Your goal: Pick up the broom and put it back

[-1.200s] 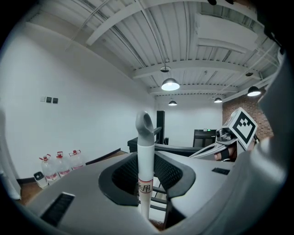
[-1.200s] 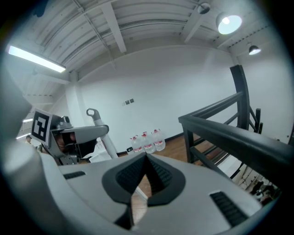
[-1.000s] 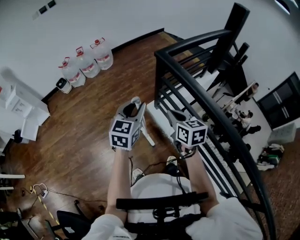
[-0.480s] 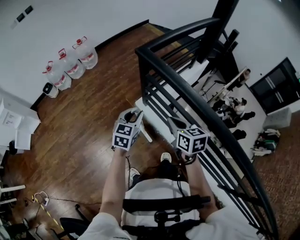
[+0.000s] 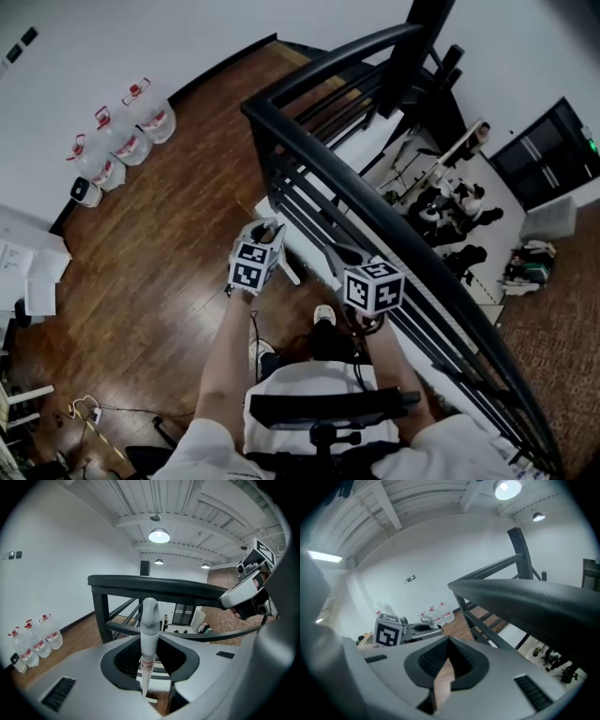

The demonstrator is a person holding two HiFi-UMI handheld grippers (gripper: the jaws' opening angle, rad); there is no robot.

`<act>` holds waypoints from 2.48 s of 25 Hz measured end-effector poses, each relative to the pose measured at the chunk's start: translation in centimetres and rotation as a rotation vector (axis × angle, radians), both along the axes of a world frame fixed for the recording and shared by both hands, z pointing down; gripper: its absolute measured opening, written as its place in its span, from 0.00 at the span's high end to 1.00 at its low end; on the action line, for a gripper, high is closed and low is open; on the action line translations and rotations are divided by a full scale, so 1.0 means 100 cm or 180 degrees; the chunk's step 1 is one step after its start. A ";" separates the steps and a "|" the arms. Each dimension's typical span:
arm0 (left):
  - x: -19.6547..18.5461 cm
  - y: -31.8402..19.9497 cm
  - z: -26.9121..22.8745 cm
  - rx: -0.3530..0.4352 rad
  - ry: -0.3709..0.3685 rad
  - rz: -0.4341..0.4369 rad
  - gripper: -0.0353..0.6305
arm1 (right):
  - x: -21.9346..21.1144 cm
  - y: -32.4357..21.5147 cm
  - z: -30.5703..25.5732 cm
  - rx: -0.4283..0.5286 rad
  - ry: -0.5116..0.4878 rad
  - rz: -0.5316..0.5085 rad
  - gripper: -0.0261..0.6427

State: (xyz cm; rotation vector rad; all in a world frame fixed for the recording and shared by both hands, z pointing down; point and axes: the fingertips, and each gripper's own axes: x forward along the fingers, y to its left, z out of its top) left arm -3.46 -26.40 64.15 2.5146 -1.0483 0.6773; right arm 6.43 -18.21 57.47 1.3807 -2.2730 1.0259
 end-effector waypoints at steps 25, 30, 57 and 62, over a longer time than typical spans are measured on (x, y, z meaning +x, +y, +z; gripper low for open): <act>0.114 -0.076 0.034 -0.0091 -0.0033 0.0367 0.79 | 0.040 -0.010 0.015 -0.0104 0.0098 0.0061 0.93; 0.120 -0.075 0.036 -0.0119 0.0036 0.0364 0.78 | 0.044 -0.008 0.015 -0.0098 0.0110 0.0092 0.93; -0.066 0.077 -0.099 0.0172 0.0835 -0.0817 0.95 | -0.044 0.002 -0.030 0.0245 0.0004 -0.0054 0.93; -0.108 0.117 -0.129 0.0265 0.0846 -0.0837 0.95 | -0.081 0.029 -0.047 0.0412 0.0003 -0.0077 0.93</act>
